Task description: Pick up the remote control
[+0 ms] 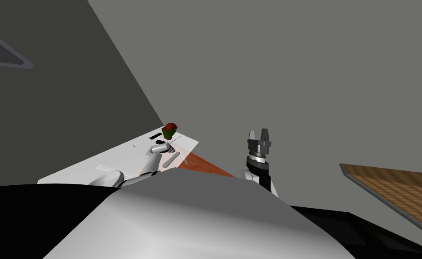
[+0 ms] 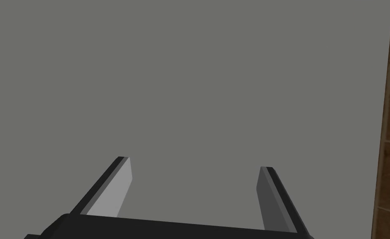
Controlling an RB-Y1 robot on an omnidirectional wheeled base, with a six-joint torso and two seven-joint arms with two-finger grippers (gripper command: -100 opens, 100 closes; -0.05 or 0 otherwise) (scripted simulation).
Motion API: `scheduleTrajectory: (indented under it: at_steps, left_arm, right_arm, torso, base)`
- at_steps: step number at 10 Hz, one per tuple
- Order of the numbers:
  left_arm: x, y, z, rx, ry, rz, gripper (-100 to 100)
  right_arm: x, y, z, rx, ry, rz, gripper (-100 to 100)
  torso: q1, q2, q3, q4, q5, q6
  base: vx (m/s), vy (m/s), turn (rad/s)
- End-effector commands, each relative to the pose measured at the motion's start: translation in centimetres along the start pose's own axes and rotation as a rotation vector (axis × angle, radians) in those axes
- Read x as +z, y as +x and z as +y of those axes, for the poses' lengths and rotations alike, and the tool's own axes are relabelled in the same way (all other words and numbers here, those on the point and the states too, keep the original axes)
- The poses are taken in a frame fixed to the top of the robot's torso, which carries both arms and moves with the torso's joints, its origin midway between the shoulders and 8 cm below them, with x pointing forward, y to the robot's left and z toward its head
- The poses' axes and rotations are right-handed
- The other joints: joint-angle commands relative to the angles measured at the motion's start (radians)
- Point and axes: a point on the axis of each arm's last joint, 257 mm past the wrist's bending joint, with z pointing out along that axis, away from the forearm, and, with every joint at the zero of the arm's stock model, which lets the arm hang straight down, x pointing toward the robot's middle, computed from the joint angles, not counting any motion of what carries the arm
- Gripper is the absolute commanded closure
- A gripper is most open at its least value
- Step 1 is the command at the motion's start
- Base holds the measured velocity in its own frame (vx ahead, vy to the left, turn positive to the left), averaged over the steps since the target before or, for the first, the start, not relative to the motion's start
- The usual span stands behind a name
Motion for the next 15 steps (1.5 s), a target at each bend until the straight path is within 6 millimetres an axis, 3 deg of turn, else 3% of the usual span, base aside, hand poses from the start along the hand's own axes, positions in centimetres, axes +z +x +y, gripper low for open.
scheduleTrajectory:
  at_steps: [1,11,15]
  left_arm:
    - [0.4,-1.1,1.0,-0.028,-0.055,-0.033,-100]
    - [1.3,-6.0,6.1,-0.127,-0.268,-0.172,-100]
    - [0.8,-9.4,9.8,-0.192,-0.411,-0.272,-100]
  right_arm:
    - [0.0,0.0,0.0,0.000,0.000,0.000,0]
    - [0.0,0.0,0.0,0.000,0.000,0.000,0]
    - [0.0,0.0,0.0,0.000,0.000,0.000,0]
  torso:
    - [0.000,0.000,0.000,0.000,0.000,0.000]
    - [0.001,0.000,0.000,0.000,0.000,0.000]
    - [0.002,0.001,0.000,0.000,0.000,0.000]
  base:
    - [0.004,0.018,-0.097]
    - [0.003,0.023,-0.054]
    - [-0.002,0.038,-0.069]
